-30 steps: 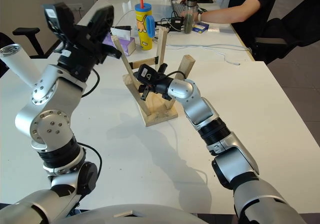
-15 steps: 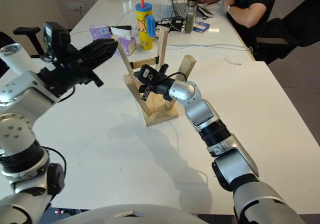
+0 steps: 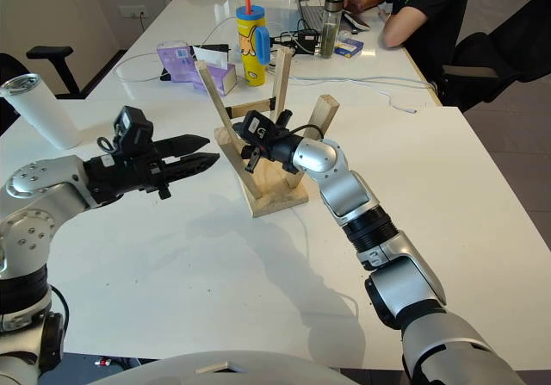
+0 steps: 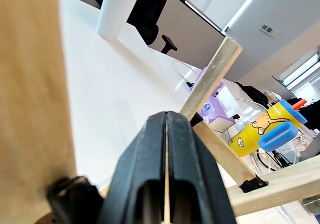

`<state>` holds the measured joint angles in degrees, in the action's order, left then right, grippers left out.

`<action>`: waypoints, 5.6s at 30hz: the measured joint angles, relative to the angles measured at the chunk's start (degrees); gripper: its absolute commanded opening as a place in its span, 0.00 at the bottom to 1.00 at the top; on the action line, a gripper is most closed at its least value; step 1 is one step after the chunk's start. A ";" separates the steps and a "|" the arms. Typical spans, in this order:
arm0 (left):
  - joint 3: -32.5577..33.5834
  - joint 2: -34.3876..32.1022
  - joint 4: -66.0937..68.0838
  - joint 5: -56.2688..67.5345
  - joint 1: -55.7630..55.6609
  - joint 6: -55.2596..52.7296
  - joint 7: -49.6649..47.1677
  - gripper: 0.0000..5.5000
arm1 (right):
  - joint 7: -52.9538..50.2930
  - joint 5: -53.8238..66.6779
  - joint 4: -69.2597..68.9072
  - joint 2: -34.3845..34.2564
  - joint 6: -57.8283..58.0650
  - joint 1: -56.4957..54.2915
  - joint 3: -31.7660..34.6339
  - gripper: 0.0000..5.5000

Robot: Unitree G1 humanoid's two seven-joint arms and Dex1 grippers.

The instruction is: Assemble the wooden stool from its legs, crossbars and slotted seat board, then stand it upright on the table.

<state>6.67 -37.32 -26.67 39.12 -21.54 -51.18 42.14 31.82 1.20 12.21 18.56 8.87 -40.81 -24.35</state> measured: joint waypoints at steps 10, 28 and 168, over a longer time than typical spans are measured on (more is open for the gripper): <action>-3.72 -0.43 5.72 -5.75 0.59 6.75 2.45 0.63 | 0.02 0.00 0.51 0.00 -0.74 -0.01 0.00 0.00; -8.65 6.81 14.13 -7.41 -5.99 10.51 2.04 0.49 | 0.31 0.01 1.37 -0.01 -1.66 -0.16 0.00 0.00; -10.52 9.64 9.03 -11.89 -2.82 13.94 -0.98 0.41 | 52.75 -4.09 37.69 6.22 -20.14 -34.77 -16.84 0.09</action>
<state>-3.85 -27.67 -17.64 27.23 -24.36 -37.24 41.16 84.57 -2.89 49.90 24.78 -11.27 -75.58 -41.19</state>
